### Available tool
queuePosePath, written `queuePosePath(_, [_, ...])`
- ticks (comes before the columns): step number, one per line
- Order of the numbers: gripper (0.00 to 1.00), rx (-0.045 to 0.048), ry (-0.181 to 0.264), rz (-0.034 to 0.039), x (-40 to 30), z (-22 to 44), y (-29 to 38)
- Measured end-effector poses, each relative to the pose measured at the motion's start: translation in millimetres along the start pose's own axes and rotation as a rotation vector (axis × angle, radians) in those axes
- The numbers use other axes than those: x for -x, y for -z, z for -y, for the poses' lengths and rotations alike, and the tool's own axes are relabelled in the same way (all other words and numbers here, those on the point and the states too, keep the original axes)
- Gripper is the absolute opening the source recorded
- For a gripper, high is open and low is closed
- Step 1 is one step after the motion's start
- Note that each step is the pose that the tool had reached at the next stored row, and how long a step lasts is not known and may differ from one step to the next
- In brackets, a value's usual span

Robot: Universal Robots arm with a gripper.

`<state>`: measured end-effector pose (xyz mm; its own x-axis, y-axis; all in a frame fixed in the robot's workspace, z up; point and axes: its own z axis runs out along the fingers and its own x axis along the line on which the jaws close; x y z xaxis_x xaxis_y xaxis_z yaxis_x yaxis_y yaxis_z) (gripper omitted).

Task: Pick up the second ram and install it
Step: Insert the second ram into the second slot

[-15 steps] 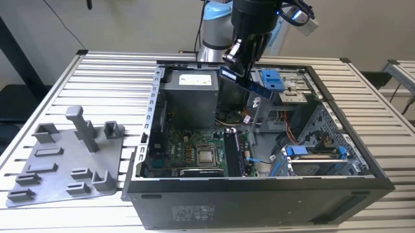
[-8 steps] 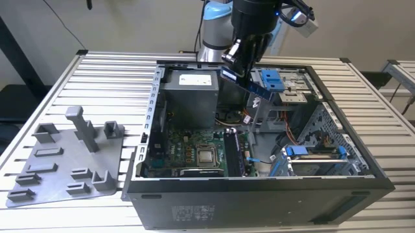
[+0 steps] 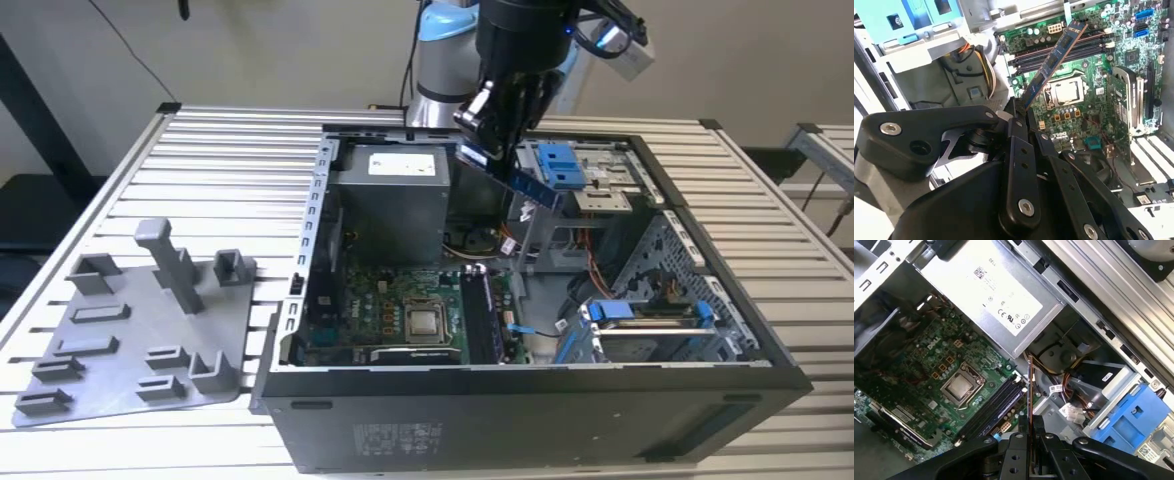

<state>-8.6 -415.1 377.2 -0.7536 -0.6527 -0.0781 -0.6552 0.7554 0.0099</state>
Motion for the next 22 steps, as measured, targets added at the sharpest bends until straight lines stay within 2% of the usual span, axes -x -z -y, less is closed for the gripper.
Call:
queuePosePath(9, [0.14,-0.0041,-0.052,0.0005,-0.1,0.0,-0.8])
queuePosePath(22, [0.14,-0.0138,-0.164,0.0009,-0.2,0.0,-2.5])
